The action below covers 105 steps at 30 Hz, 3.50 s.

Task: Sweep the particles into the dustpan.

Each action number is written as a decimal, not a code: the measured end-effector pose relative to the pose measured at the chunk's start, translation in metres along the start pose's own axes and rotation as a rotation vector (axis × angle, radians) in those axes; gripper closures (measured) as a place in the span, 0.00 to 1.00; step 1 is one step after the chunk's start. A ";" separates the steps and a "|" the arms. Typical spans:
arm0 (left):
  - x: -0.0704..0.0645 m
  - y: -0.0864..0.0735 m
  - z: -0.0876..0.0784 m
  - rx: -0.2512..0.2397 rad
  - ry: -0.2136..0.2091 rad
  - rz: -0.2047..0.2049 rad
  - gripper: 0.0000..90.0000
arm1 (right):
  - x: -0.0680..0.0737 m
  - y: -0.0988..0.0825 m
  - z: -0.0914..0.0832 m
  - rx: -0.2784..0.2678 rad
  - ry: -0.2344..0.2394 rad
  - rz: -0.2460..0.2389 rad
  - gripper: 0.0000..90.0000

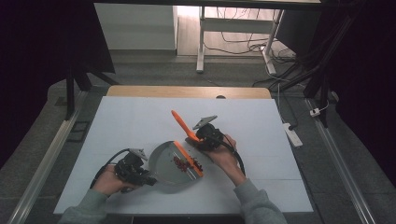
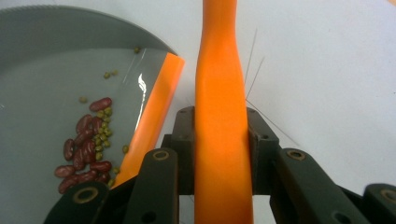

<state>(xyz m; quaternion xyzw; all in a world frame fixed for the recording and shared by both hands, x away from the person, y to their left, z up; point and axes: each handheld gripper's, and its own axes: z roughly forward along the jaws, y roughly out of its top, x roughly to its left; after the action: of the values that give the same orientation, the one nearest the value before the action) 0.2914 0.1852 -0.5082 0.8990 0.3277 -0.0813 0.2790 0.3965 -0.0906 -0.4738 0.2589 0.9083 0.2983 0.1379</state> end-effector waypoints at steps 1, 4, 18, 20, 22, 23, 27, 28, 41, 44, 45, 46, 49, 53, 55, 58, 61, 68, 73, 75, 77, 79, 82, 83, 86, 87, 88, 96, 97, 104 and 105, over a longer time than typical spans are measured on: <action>0.000 0.000 0.000 0.000 0.001 0.000 0.68 | 0.000 0.000 0.001 0.004 -0.007 0.006 0.78; 0.000 0.000 0.000 -0.001 0.001 0.000 0.68 | 0.000 0.000 0.003 0.013 -0.009 0.011 0.78; -0.001 0.000 0.001 -0.006 0.003 -0.006 0.68 | 0.020 0.008 0.013 0.036 -0.003 0.006 0.78; -0.001 0.000 0.001 -0.002 0.004 -0.002 0.68 | 0.023 0.009 0.013 0.039 -0.009 0.003 0.78; -0.001 0.000 0.001 -0.002 0.004 -0.002 0.68 | 0.025 0.009 0.012 0.039 -0.001 0.007 0.78; -0.001 0.000 0.001 -0.002 0.003 -0.003 0.68 | 0.025 0.009 0.013 0.038 0.005 0.008 0.78; -0.001 0.000 0.001 -0.003 0.002 -0.002 0.69 | 0.026 0.009 0.012 0.028 0.033 0.018 0.78; -0.001 0.000 0.001 -0.003 0.002 -0.002 0.68 | 0.026 0.009 0.011 0.026 0.040 0.021 0.78; -0.001 0.000 0.001 0.000 0.002 -0.001 0.68 | 0.049 0.016 0.008 -0.027 0.128 0.001 0.78; -0.001 0.000 0.001 0.003 0.003 -0.001 0.69 | 0.055 0.017 0.009 -0.033 0.146 -0.020 0.78; -0.001 0.000 0.001 0.002 0.003 -0.002 0.68 | 0.061 0.019 0.008 -0.042 0.165 -0.036 0.78; -0.001 0.000 0.001 0.001 0.002 -0.002 0.68 | 0.061 0.019 0.008 -0.042 0.165 -0.036 0.78; -0.001 -0.001 0.001 0.001 0.001 0.000 0.68 | 0.063 0.021 0.005 -0.081 0.206 -0.029 0.78; 0.000 -0.001 0.001 0.003 0.000 0.005 0.68 | 0.059 0.022 -0.005 -0.121 0.182 -0.023 0.78; -0.001 -0.001 0.000 0.000 -0.001 0.005 0.68 | 0.054 0.020 -0.009 -0.135 0.167 -0.011 0.78; -0.001 -0.002 -0.001 -0.003 -0.003 0.006 0.68 | 0.046 0.017 -0.015 -0.147 0.148 0.012 0.78; -0.001 -0.003 -0.002 -0.004 -0.002 0.007 0.68 | 0.039 0.012 -0.021 -0.144 0.119 0.035 0.78; -0.004 -0.006 -0.003 -0.002 -0.003 0.012 0.68 | 0.022 -0.005 -0.029 -0.108 0.046 0.077 0.78; -0.007 -0.007 -0.004 0.004 -0.006 0.016 0.68 | 0.012 -0.017 -0.029 -0.075 0.014 0.112 0.78; -0.009 -0.008 -0.004 0.006 -0.006 0.016 0.68 | 0.009 -0.020 -0.026 -0.062 0.013 0.122 0.78; -0.011 -0.009 -0.004 0.011 -0.006 0.023 0.68 | 0.008 -0.021 -0.023 -0.049 0.012 0.121 0.78; -0.011 -0.009 -0.003 0.013 -0.007 0.025 0.68 | 0.010 -0.022 -0.018 -0.026 0.024 0.131 0.78; -0.011 -0.008 -0.003 0.011 -0.007 0.025 0.68 | 0.012 -0.022 -0.014 -0.015 0.034 0.122 0.78; -0.011 -0.008 -0.003 0.011 -0.007 0.025 0.68 | 0.014 -0.022 -0.012 -0.012 0.041 0.121 0.78; -0.012 -0.008 -0.002 0.008 -0.007 0.023 0.68 | 0.021 -0.020 -0.010 -0.009 0.053 0.111 0.78; -0.012 -0.008 -0.002 0.007 -0.007 0.023 0.68 | 0.025 -0.018 -0.008 -0.006 0.061 0.095 0.78; -0.012 -0.008 -0.001 0.009 -0.006 0.023 0.68 | 0.027 -0.018 -0.008 -0.005 0.066 0.091 0.78; -0.012 -0.008 -0.001 0.010 -0.006 0.021 0.68 | 0.039 -0.015 -0.007 -0.009 0.075 0.081 0.78; -0.012 -0.008 -0.001 0.011 -0.006 0.021 0.68 | 0.040 -0.015 -0.007 -0.012 0.079 0.080 0.78; -0.012 -0.008 0.000 0.011 -0.006 0.022 0.68 | 0.057 -0.006 -0.007 -0.076 0.247 0.121 0.78; -0.012 -0.008 0.000 0.011 -0.006 0.021 0.68 | 0.057 -0.006 -0.007 -0.076 0.247 0.121 0.78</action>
<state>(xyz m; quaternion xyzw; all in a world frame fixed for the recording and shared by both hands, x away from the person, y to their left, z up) 0.2772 0.1839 -0.5079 0.9036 0.3169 -0.0827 0.2760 0.3437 -0.0666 -0.4774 0.2692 0.8890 0.3701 0.0165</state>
